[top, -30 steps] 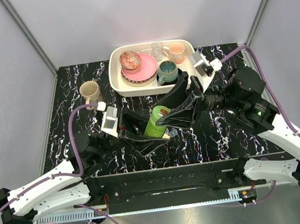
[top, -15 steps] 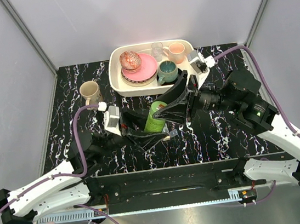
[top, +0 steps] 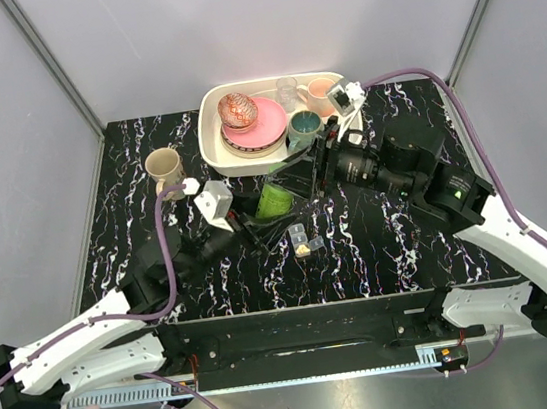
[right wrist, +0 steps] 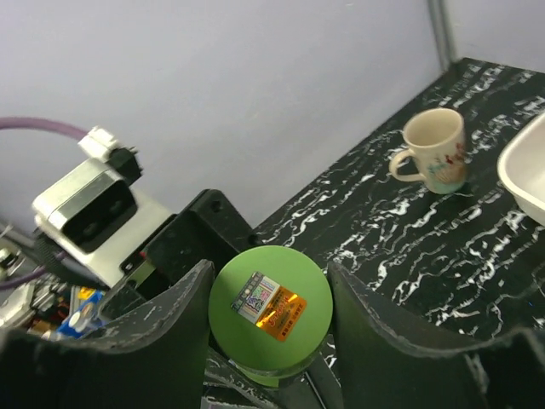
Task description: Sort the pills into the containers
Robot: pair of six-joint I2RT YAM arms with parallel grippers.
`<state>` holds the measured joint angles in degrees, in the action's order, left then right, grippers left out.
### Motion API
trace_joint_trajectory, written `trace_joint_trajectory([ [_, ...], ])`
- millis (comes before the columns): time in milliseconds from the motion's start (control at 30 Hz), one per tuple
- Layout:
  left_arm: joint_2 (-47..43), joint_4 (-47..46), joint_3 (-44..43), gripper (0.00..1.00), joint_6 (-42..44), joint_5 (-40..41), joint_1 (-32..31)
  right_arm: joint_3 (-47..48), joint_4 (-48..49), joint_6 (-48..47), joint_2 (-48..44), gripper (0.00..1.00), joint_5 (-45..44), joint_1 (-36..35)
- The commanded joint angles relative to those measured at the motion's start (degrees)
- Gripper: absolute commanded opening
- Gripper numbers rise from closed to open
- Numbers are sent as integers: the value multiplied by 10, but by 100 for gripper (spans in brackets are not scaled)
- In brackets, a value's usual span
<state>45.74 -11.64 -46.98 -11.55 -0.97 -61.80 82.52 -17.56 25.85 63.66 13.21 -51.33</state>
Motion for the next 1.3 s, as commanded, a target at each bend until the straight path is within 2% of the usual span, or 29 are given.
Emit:
trace_joint_trajectory([
  [0, 13, -73, -81, 0, 46, 82, 1, 29, -121, 7, 37, 0, -79, -6],
  [300, 87, -58, -132, 0, 76, 166, 1, 108, -185, 41, 85, 0, -169, -6],
  [667, 160, -12, -213, 0, 103, 279, 0, 227, -311, 55, 162, 0, -272, -11],
  [833, 177, -5, -225, 0, 97, 298, -1, 277, -340, 53, 182, 0, -297, -16],
  [967, 177, -9, -217, 0, 91, 294, -1, 285, -327, 47, 180, 12, -278, -16],
  [1000, 176, -9, -213, 0, 89, 293, -1, 280, -323, 44, 180, 21, -268, -16],
  [1100, 173, -11, -207, 0, 87, 289, -1, 259, -292, 42, 168, 32, -234, -15],
  [1200, 170, -9, -202, 0, 85, 287, -1, 236, -251, 41, 152, 36, -206, -16],
  [1267, 168, -9, -200, 0, 83, 286, -1, 231, -237, 40, 146, 43, -202, -16],
])
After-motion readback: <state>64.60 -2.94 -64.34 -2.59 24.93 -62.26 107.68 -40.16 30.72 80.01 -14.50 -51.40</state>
